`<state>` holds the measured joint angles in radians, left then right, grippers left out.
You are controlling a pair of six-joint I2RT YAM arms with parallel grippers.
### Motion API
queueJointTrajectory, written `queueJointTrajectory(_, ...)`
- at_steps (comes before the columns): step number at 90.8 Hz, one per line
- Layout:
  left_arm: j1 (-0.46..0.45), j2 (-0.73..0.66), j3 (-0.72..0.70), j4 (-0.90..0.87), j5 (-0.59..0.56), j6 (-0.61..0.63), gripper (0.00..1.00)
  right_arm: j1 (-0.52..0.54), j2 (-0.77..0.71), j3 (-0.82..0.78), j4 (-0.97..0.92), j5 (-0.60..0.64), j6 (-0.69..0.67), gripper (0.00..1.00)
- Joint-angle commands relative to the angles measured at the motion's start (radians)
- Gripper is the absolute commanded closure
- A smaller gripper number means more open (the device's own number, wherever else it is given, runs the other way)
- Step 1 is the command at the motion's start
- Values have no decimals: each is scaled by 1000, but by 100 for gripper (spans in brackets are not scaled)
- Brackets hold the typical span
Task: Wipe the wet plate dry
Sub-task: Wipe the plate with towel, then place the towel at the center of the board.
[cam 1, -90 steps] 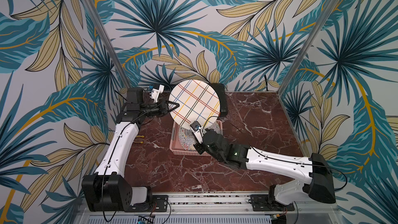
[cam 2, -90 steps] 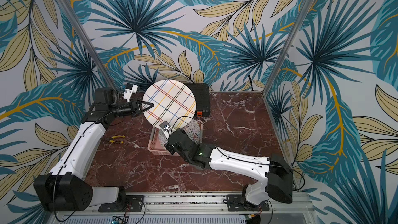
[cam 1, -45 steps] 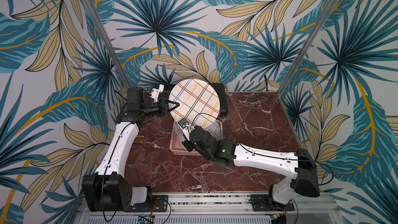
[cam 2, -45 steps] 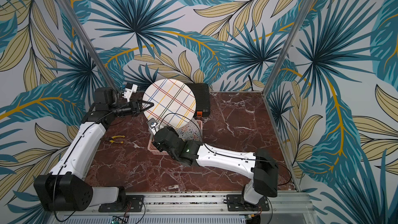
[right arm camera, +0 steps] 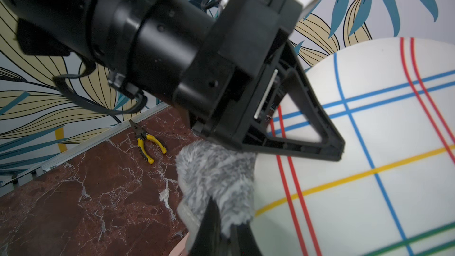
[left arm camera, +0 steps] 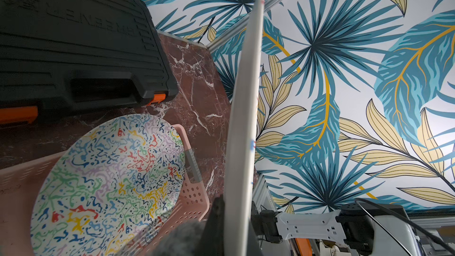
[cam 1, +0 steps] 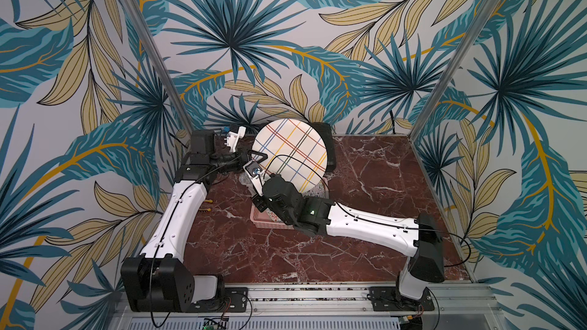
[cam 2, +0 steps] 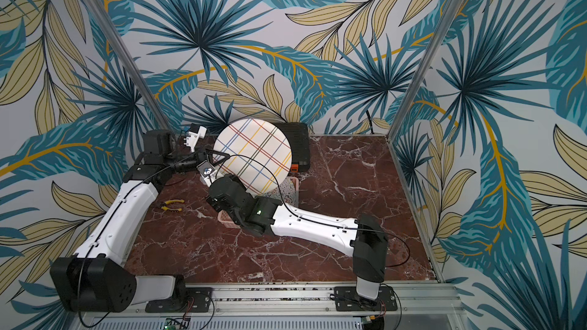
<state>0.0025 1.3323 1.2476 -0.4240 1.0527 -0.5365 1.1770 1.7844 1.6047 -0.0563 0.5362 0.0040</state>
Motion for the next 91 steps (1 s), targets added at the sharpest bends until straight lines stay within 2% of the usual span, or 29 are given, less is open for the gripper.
queueJointTrajectory(1, 6, -6, -13, -42, -29, 67, 100, -19, -119, -9, 154, 45, 10, 100)
queueJointTrajectory(15, 7, -2, 10, -54, -54, 96, 100, -19, -269, -166, 199, -55, 64, 100)
queueJointTrajectory(24, 6, 1, 18, -47, -68, 111, 100, -20, -371, -254, 212, -74, 102, 100)
queueJointTrajectory(37, 7, 5, 18, -37, -89, 133, 100, -27, -500, -343, 151, -32, 163, 100)
queueJointTrajectory(48, 6, 7, 17, -33, -101, 150, 100, -51, -595, -384, -8, 99, 244, 100)
queueJointTrajectory(61, 5, 0, 20, -35, -110, 178, 100, -129, -666, -403, -405, 280, 456, 100)
queueJointTrajectory(69, 7, -5, 23, -30, -112, 191, 100, -166, -695, -441, -668, 362, 658, 100)
queueJointTrajectory(81, 6, -7, 24, -25, -113, 199, 100, -183, -740, -584, -836, 296, 912, 100)
queueJointTrajectory(91, 6, -5, 23, -18, -111, 200, 100, -183, -722, -726, -830, 154, 1025, 100)
